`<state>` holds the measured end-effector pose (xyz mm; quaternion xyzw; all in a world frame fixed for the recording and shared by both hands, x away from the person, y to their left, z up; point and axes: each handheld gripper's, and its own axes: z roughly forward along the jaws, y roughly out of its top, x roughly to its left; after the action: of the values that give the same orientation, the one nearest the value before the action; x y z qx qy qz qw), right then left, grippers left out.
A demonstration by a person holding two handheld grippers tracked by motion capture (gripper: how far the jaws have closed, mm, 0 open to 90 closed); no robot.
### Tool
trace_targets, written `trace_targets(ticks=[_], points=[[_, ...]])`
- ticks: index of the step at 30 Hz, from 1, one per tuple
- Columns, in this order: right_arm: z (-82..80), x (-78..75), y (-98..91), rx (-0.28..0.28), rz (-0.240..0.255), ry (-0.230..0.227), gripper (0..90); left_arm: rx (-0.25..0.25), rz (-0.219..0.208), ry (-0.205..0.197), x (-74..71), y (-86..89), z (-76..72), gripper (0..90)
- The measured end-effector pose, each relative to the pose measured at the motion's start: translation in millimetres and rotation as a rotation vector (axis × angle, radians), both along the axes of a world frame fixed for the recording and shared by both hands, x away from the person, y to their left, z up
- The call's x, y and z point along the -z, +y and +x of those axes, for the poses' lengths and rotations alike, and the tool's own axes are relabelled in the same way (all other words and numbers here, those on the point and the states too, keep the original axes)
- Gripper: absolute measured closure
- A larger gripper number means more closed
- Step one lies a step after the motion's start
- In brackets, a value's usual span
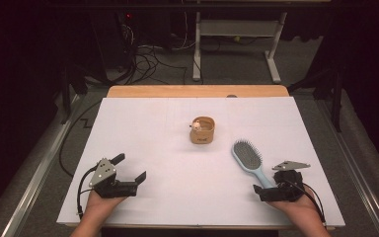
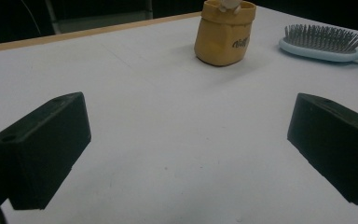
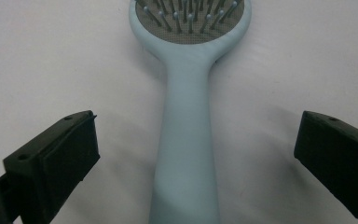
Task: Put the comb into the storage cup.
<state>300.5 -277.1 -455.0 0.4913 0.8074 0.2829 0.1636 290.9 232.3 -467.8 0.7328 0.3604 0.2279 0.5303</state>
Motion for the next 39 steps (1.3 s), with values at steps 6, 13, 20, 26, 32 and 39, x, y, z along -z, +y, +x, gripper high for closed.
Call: trace_targets(ticks=[6,13,20,26,32,39], points=[[3.0,-4.8,1.2,-0.007,-0.01,0.037,0.6,0.001,0.002,0.001,0.4,-0.4,-0.4,0.0],[8.8,-8.4,6.3,-0.046,-0.03,0.082,0.6,0.0,0.0,-0.002,0.2,0.0,-0.5,0.1],[14.9,-11.7,11.2,-0.055,-0.07,0.102,0.6,0.003,0.0,-0.001,0.4,0.0,-0.3,0.1],[23.5,-14.2,14.0,-0.063,-0.084,0.128,0.6,0.002,-0.001,-0.002,0.5,0.2,-0.2,0.0],[31.5,-15.3,17.5,-0.065,-0.079,0.137,0.5,0.003,-0.001,-0.002,0.8,0.5,0.0,0.0],[41.7,-17.6,22.8,-0.075,-0.082,0.138,0.6,0.005,0.0,-0.004,1.0,0.1,0.1,0.1]])
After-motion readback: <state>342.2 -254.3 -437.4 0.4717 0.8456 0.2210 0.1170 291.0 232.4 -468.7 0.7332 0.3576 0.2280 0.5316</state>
